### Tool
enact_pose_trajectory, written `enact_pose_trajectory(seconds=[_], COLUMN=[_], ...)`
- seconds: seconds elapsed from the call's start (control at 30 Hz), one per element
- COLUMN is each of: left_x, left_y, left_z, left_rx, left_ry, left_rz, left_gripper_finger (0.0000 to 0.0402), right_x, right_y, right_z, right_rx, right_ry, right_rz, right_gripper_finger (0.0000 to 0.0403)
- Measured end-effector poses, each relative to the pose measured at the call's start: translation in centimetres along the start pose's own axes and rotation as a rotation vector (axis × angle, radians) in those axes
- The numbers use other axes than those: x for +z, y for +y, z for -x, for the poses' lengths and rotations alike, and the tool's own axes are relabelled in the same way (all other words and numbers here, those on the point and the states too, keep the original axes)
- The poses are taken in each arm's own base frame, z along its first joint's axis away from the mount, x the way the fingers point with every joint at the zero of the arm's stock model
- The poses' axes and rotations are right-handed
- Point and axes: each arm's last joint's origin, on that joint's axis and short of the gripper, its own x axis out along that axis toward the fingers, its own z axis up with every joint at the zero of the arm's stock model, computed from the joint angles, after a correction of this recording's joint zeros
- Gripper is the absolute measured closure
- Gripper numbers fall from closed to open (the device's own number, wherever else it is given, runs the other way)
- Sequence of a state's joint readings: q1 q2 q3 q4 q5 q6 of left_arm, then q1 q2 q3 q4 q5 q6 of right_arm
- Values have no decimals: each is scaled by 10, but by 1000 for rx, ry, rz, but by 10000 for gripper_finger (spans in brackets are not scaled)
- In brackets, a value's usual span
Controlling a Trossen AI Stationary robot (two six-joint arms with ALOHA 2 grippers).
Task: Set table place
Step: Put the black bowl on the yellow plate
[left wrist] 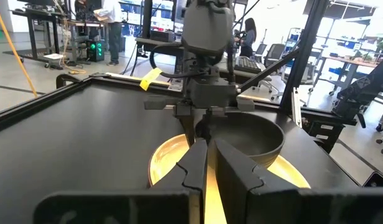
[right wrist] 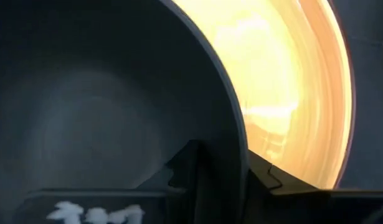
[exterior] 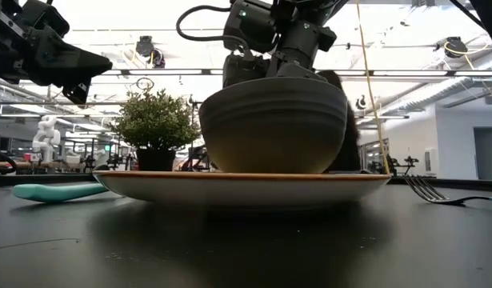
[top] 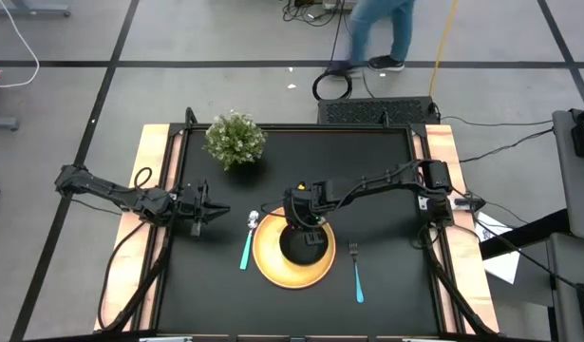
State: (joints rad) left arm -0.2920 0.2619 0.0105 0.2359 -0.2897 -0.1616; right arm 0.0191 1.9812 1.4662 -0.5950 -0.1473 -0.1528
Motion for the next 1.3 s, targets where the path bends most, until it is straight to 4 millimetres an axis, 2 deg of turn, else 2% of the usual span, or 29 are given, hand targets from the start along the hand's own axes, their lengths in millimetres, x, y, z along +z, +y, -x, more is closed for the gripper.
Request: enact_pose_trajectory(seconds=[0.3,0.5,0.9,1.03,1.3], left_x=[0,0,0,0,0], left_y=[0,0,0,0,0], left_z=[0,0,0,0,0], left_rx=[0,0,-1,-1,-1], left_ry=[0,1,1,1,0], left_rz=[0,0,0,1,5], left_gripper_finger=[371,371,371,371,371], right_x=[3,8,9,11,14], right_y=[3,5,9,11,16], right_z=[1,14,20,33,72], right_rx=[-23,-55,-50,-53,-65], right_ry=[-28,-74,-89,-125,-224], right_rz=[14,29,39,39,37], right_gripper_finger=[313,312,312,312,312])
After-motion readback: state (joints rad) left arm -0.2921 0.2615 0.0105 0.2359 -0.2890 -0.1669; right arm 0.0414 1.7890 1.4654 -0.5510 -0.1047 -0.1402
